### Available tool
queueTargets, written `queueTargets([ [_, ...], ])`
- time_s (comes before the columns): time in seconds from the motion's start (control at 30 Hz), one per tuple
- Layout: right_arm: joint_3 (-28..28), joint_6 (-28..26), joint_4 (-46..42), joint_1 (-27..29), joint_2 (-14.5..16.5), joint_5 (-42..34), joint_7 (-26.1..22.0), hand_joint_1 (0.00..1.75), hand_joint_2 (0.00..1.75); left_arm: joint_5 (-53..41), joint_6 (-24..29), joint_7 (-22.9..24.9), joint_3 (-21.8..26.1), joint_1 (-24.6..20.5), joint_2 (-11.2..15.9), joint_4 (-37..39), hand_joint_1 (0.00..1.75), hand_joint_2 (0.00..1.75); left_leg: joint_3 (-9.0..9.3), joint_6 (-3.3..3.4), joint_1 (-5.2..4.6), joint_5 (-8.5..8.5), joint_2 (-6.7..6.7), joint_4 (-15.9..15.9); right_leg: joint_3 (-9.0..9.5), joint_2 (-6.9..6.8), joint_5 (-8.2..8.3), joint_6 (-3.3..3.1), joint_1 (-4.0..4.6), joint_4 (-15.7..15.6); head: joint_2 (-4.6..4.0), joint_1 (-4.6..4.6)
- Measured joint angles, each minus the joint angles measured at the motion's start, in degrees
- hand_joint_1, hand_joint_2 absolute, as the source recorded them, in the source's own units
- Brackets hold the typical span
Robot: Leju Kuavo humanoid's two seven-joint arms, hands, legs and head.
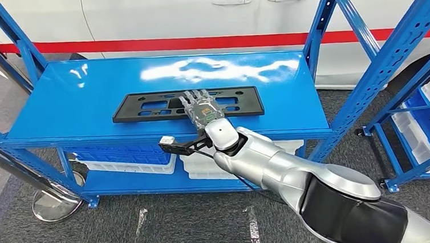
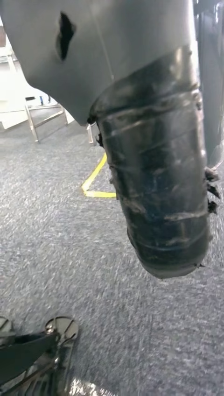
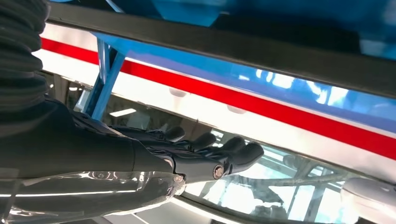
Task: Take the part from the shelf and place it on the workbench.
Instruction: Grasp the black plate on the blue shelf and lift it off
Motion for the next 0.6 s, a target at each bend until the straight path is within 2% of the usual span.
queueTargets([
  [0.07,0.0,0.18,0.0,-0.02,-0.01,0.02,0.05,0.0,1.75,-0.01,-0.01,0.0,-0.01,0.04,-0.01,-0.01,0.0,0.0,-0.16,-0.57,-0.13,-0.1,-0.01,0.13,0.49,0.14,-0.13,-0.49,0.29,-1.02,0.01,-0.09],
  [0.13,0.0,0.16,-0.01,-0.02,-0.04,0.02,0.2,0.0,1.75,-0.03,0.02,0.02,-0.01,0.12,-0.05,-0.02,0.0,0.0,-0.16,-1.06,0.06,-0.4,0.09,0.19,0.73,0.24,0.02,-1.16,0.15,-1.36,0.0,-0.14],
  [0.17,0.0,0.14,-0.02,-0.05,-0.04,0.02,0.27,0.0,1.75,-0.05,0.04,0.03,-0.01,0.11,-0.07,-0.02,0.0,0.0,-0.56,-1.34,0.13,-1.09,0.14,1.22,0.98,0.24,0.07,-1.49,-0.01,-1.62,0.0,-0.23],
  [0.2,0.0,0.11,-0.03,-0.08,-0.04,0.02,0.3,0.0,1.75,-0.08,0.09,0.04,-0.01,0.07,-0.09,-0.02,0.0,0.0,-1.52,-1.62,0.19,-2.29,0.17,3.39,1.27,0.2,0.08,-1.76,-0.16,-1.84,0.0,-0.3],
  [0.27,0.0,0.08,-0.03,-0.05,-0.04,0.02,0.32,0.0,1.75,-0.12,0.16,0.01,-0.01,0.01,-0.09,-0.02,0.0,0.0,-4.93,-2.07,0.27,-5.23,0.2,10.39,1.61,0.15,-0.08,-2.11,-0.14,-1.92,0.0,-0.42],
  [0.3,0.0,0.07,-0.03,0.02,-0.04,0.02,0.32,0.0,1.75,-0.14,0.18,-0.01,-0.01,0.02,-0.08,-0.02,0.0,0.0,-6.71,-2.2,0.3,-6.13,0.2,13.6,1.72,0.16,-0.18,-2.21,-0.11,-1.91,-0.01,-0.42],
  [0.33,0.0,0.08,-0.03,0.1,-0.04,0.02,0.32,0.0,1.75,-0.18,0.19,-0.02,-0.01,0.06,-0.08,-0.02,0.0,0.0,-7.79,-2.23,0.31,-6.03,0.2,15.18,1.86,0.21,-0.29,-2.27,-0.09,-1.91,-0.01,-0.42],
  [0.37,0.0,0.09,-0.03,0.16,-0.04,0.02,0.32,0.0,1.75,-0.22,0.2,-0.02,-0.01,0.13,-0.08,-0.02,0.0,0.0,-7.89,-2.18,0.31,-4.86,0.2,14.68,2.03,0.28,-0.41,-2.27,-0.08,-1.9,-0.01,-0.42],
  [0.4,0.0,0.1,-0.03,0.18,-0.04,0.02,0.32,0.0,1.75,-0.25,0.22,-0.03,-0.01,0.19,-0.08,-0.02,0.0,0.0,-6.87,-2.05,0.31,-2.78,0.2,11.99,2.29,0.37,-0.57,-2.19,-0.08,-1.89,0.0,-0.43],
  [0.43,0.0,0.11,-0.03,0.18,-0.04,0.02,0.32,0.0,1.75,-0.26,0.26,-0.05,-0.01,0.24,-0.08,-0.02,0.0,0.0,-5.22,-1.86,0.3,-0.56,0.2,7.96,2.57,0.44,-0.76,-2.05,-0.08,-1.9,0.0,-0.42],
  [0.47,0.0,0.11,-0.03,0.14,-0.04,0.02,0.32,0.0,1.75,-0.26,0.31,-0.09,-0.01,0.25,-0.08,-0.02,0.0,0.0,-3.46,-1.66,0.15,0.94,0.18,4.33,2.76,0.48,-0.94,-1.85,0.03,-1.9,0.0,-0.42],
  [0.5,0.0,0.11,-0.03,0.11,-0.04,0.02,0.32,0.0,1.75,-0.26,0.36,-0.13,-0.01,0.21,-0.08,-0.02,0.0,0.0,-2.11,-1.41,-0.01,1.73,0.14,1.55,2.84,0.51,-1.06,-1.6,0.12,-1.91,-0.01,-0.39],
  [0.53,0.0,0.1,-0.03,0.11,-0.04,0.02,0.32,0.0,1.75,-0.26,0.4,-0.18,-0.01,0.17,-0.08,-0.02,0.0,0.0,-1.43,-1.21,-0.18,1.78,0.08,0.1,2.83,0.5,-1.1,-1.35,0.2,-1.95,-0.01,-0.36],
  [0.6,0.0,0.09,-0.03,0.15,-0.04,0.03,0.31,0.0,1.75,-0.27,0.42,-0.21,-0.01,0.04,-0.08,-0.02,0.0,0.0,-1.15,-0.73,-0.29,1.51,0.0,-0.46,2.87,0.49,-1.07,-0.8,0.3,-2.23,0.0,-0.32],
])
